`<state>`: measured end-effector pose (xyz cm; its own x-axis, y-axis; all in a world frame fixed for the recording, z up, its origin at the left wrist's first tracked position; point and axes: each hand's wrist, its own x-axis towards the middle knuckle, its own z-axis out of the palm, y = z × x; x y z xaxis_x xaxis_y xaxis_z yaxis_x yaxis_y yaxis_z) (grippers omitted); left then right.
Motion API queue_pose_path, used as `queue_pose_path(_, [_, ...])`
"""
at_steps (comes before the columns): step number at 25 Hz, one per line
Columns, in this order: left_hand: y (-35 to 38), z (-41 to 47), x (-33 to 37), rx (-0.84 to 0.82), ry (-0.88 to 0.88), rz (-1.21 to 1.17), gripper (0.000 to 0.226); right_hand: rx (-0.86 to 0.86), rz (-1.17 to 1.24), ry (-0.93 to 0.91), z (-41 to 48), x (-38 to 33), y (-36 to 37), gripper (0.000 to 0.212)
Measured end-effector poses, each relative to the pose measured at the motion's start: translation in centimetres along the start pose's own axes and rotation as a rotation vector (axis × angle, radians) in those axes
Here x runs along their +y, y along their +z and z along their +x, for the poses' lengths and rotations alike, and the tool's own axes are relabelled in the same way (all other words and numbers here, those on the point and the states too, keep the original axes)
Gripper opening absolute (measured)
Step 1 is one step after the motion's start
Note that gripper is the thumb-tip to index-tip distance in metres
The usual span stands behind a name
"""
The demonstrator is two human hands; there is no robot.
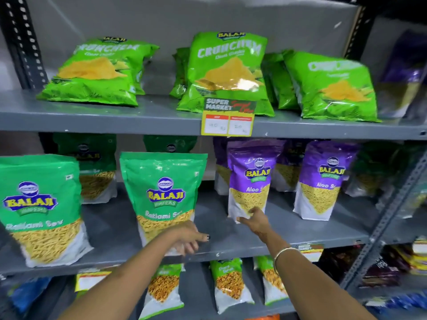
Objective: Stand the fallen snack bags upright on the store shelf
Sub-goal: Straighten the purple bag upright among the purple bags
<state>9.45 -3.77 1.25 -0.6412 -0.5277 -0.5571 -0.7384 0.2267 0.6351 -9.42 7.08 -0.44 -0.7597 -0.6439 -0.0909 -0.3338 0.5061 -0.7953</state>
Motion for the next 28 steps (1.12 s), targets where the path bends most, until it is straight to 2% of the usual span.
queue_pose_path(2, [1.7,2.8,2.4,0.190,0.108,-0.131,0.036,0.053,0.037,-0.019,2.1,1.1,-2.9,0.062])
queue_pose_path(5, [3.7,7.8,5.8,0.283,0.142,-0.305,0.092,0.049,0.071,-0.051,6.7,3.3,-5.9,0.078])
queue_pose_path(6, [4.3,9.2,6.9,0.318,0.144,-0.324,0.106,0.004,0.095,-0.064,8.1,3.9,-6.5,0.082])
queue_pose_path(7, [4.7,10.5,7.5,0.354,0.148,-0.348,0.111,-0.066,0.143,-0.074,9.2,4.4,-6.7,0.080])
queue_pose_path(8, [5.2,11.6,8.3,0.394,0.148,-0.379,0.105,-0.154,0.218,-0.087,10.1,4.8,-7.0,0.071])
queue_pose_path(10, [6.0,12.6,9.6,0.428,0.163,-0.489,0.079,-0.334,0.339,-0.122,10.5,4.6,-7.3,0.053])
queue_pose_path(12, [6.8,13.3,9.8,0.513,0.178,-0.564,0.075,-0.409,0.483,-0.167,10.3,4.8,-7.2,0.052])
queue_pose_path(15, [8.0,13.3,9.1,0.582,0.174,-0.596,0.082,-0.380,0.495,-0.178,10.2,6.3,-6.8,0.069])
queue_pose_path(16, [8.4,12.3,9.3,0.584,0.163,-0.579,0.085,-0.379,0.470,-0.168,9.7,6.6,-6.7,0.066])
queue_pose_path(18, [9.1,10.4,9.3,0.601,0.118,-0.511,0.072,-0.372,0.437,-0.144,8.6,7.4,-6.7,0.055])
queue_pose_path(22, [10.4,7.4,9.0,0.645,0.095,-0.397,0.056,-0.347,0.313,-0.122,5.6,7.8,-7.4,0.080])
queue_pose_path(26, [10.8,6.7,8.3,0.631,0.094,-0.330,0.052,-0.353,0.299,-0.146,3.4,7.6,-8.2,0.077])
queue_pose_path(28, [11.0,6.7,8.2,0.641,0.093,-0.323,0.059,-0.355,0.310,-0.164,2.9,7.6,-8.4,0.073])
